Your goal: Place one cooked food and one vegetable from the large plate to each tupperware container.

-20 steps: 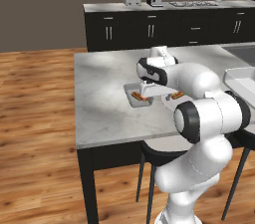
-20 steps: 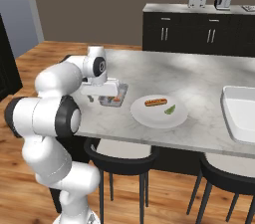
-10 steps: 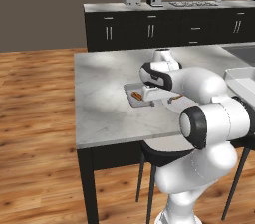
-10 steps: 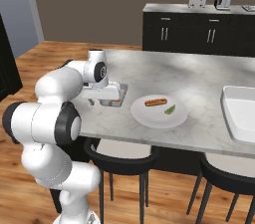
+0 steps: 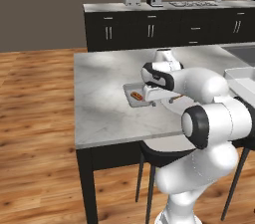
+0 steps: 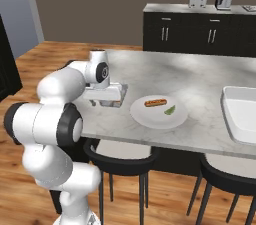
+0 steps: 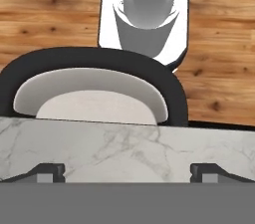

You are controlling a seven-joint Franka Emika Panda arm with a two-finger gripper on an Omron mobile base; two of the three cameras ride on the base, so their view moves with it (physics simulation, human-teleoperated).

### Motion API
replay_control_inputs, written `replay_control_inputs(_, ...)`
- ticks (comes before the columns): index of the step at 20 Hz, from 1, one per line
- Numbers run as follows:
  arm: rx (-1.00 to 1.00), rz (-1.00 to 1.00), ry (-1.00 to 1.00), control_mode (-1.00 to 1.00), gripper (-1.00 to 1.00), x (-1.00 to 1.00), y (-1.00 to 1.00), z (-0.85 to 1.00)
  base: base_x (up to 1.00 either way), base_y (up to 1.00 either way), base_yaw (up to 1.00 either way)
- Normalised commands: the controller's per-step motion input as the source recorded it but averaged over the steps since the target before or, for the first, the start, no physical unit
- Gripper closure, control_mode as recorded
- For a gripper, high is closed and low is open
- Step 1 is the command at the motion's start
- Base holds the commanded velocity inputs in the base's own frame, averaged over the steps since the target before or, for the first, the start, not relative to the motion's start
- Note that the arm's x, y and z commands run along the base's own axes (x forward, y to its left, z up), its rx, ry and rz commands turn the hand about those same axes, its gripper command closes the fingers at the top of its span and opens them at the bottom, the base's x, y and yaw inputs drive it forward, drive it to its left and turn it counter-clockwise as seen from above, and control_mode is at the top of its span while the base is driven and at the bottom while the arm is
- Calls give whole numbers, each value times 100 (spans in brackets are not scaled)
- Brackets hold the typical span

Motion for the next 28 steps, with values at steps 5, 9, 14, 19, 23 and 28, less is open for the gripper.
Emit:
replay_control_inputs(5,0,0,0,100,-100,0,0,0,3,-63,0)
replay_control_inputs(9,0,0,0,100,-100,0,0,0,5,-86,1)
replay_control_inputs(14,0,0,0,100,-100,0,0,0,12,-81,3)
replay_control_inputs(19,0,0,0,100,-100,0,0,0,0,-55,0)
replay_control_inputs(23,0,0,0,100,-100,0,0,0,3,-39,0)
replay_control_inputs(28,0,0,0,100,-100,0,0,0,40,0,-3)
